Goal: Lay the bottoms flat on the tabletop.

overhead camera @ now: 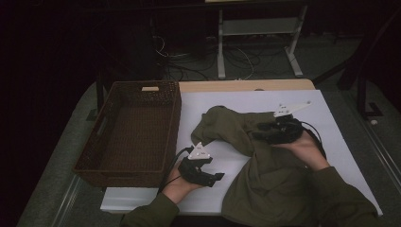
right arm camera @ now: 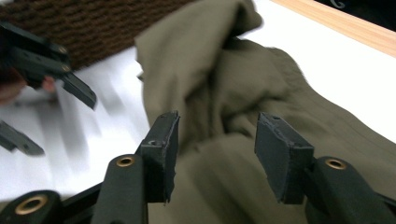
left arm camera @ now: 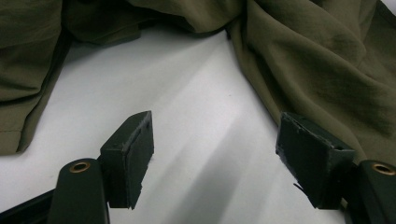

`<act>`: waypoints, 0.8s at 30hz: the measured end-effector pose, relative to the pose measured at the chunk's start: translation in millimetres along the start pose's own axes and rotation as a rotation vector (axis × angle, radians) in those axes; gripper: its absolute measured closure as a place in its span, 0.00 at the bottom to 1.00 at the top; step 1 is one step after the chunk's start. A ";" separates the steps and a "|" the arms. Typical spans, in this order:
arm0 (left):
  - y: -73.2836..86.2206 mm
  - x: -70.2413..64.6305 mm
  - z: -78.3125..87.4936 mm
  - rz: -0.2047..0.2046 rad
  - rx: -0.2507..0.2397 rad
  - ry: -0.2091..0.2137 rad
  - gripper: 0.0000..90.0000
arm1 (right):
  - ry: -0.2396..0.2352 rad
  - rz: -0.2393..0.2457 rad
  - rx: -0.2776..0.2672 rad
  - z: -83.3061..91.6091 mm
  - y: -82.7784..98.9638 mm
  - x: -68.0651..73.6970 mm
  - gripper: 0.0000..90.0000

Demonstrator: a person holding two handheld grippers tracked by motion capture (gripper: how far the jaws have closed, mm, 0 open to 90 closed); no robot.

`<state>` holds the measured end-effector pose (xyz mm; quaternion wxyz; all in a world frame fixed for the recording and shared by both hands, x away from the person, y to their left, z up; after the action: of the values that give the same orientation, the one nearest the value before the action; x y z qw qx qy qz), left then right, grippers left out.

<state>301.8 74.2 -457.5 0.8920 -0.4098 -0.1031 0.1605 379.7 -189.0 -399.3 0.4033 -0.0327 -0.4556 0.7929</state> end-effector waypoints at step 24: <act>0.9 -1.0 -0.7 0.004 0.006 0.005 0.30 | 0.297 -0.156 0.143 68.3 94.6 -73.8 0.52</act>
<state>300.9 74.0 -458.7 0.8931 -0.4078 -0.0998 0.1616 343.0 -310.5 -453.6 0.5278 -0.0855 -0.3346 0.7760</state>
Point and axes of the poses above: each handheld gripper's, and its own axes: z roughly backward along the jaws, y roughly out of its underside, x roughly to its left, the point moved 4 cm from there along -z, roughly forward along the jaws, and after that the axes turned 14 degrees about -z, right-handed, at the moved point
